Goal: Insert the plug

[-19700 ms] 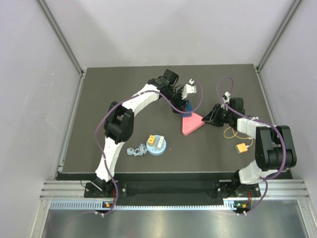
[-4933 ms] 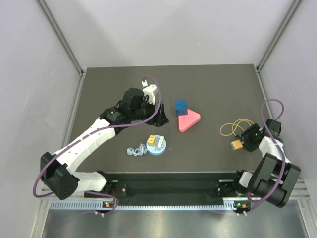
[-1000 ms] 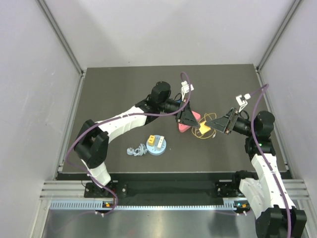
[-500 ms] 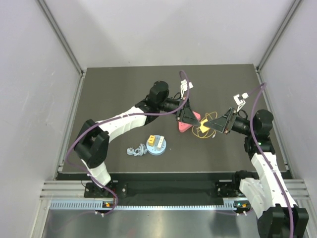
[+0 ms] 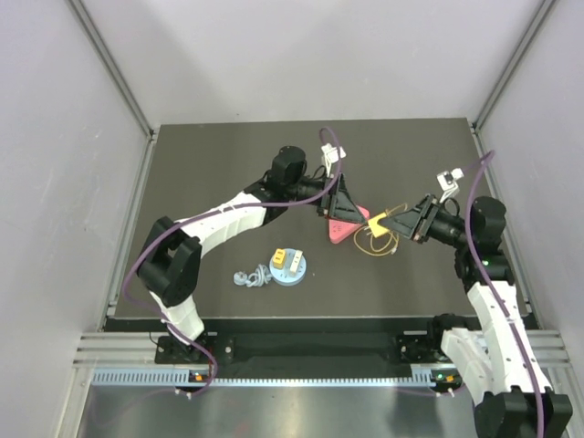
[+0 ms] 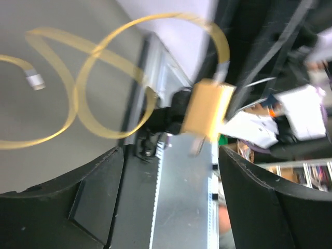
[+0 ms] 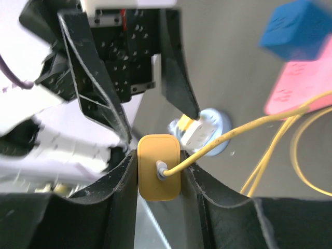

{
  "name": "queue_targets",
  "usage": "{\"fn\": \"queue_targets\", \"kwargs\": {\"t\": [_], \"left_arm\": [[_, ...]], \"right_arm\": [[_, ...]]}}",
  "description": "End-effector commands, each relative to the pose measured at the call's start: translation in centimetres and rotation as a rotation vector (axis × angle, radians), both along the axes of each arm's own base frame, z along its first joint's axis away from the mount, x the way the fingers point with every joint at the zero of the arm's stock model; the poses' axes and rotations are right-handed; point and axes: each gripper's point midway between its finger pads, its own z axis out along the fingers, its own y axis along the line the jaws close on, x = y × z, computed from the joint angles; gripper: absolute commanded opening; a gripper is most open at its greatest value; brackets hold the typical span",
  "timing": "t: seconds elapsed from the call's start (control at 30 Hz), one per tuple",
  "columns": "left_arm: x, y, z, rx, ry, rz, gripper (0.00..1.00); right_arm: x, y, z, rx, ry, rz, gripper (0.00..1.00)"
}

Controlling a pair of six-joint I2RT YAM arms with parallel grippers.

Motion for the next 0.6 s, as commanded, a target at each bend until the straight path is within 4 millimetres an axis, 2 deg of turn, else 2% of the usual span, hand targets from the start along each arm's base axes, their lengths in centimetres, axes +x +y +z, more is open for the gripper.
{"fn": "queue_targets", "kwargs": {"t": [0.0,0.03,0.07,0.1,0.13,0.2,0.23,0.27,0.3,0.33,0.37,0.4,0.43,0.47,0.5,0.57], "left_arm": [[2.8,2.3,0.5,0.056,-0.037,0.138,0.79],[3.8,2.7,-0.2,0.095,-0.074,0.187,0.79],[4.9,3.5,-0.5,0.137,-0.096,0.236,0.79],[5.6,4.3,-1.1,0.204,-0.117,0.283,0.79],[7.1,6.5,-4.2,0.397,-0.172,0.389,0.8],[8.5,8.8,-4.9,0.541,-0.253,0.468,0.8],[9.1,9.9,-5.4,0.602,-0.274,0.513,0.8],[9.6,11.9,-5.9,0.687,-0.294,0.59,0.81],[10.0,12.9,-6.0,0.723,-0.311,0.635,0.82],[10.1,13.6,-5.9,0.741,-0.324,0.663,0.82],[10.3,14.9,-5.3,0.762,-0.358,0.727,0.84],[10.5,15.6,-4.9,0.775,-0.373,0.76,0.85],[10.6,16.4,-4.5,0.787,-0.388,0.801,0.87],[10.4,17.3,-3.7,0.785,-0.409,0.845,0.93],[10.8,18.4,-3.2,0.805,-0.43,0.905,0.98],[10.4,19.8,-2.4,0.793,-0.447,0.959,0.98]], "right_arm": [[2.3,-2.6,0.5,-0.157,-0.008,-0.217,0.0],[3.1,-3.6,1.4,-0.199,-0.01,-0.276,0.0],[4.5,-5.7,0.8,-0.27,0.025,-0.405,0.0],[4.5,-7.2,-0.3,-0.349,0.076,-0.458,0.0],[5.6,-8.7,1.3,-0.393,0.065,-0.522,0.0],[7.7,-12.9,1.1,-0.534,0.107,-0.678,0.0],[8.8,-14.3,4.8,-0.555,0.04,-0.749,0.0],[9.6,-16.2,6.2,-0.602,0.031,-0.828,0.0],[10.3,-17.4,7.8,-0.648,0.008,-0.861,0.0],[11.9,-18.3,11.6,-0.661,-0.049,-0.909,0.0],[12.5,-19.6,13.3,-0.69,-0.066,-0.971,0.0],[12.8,-19.9,14.5,-0.713,-0.077,-0.977,0.0],[13.8,-20.0,17.4,-0.706,-0.126,-0.993,0.0],[14.1,-20.4,18.1,-0.724,-0.131,-1.017,0.0],[14.6,-19.2,18.2,-0.745,-0.144,-0.981,0.0],[15.5,-17.7,16.6,-0.774,-0.116,-0.917,0.0]]}}
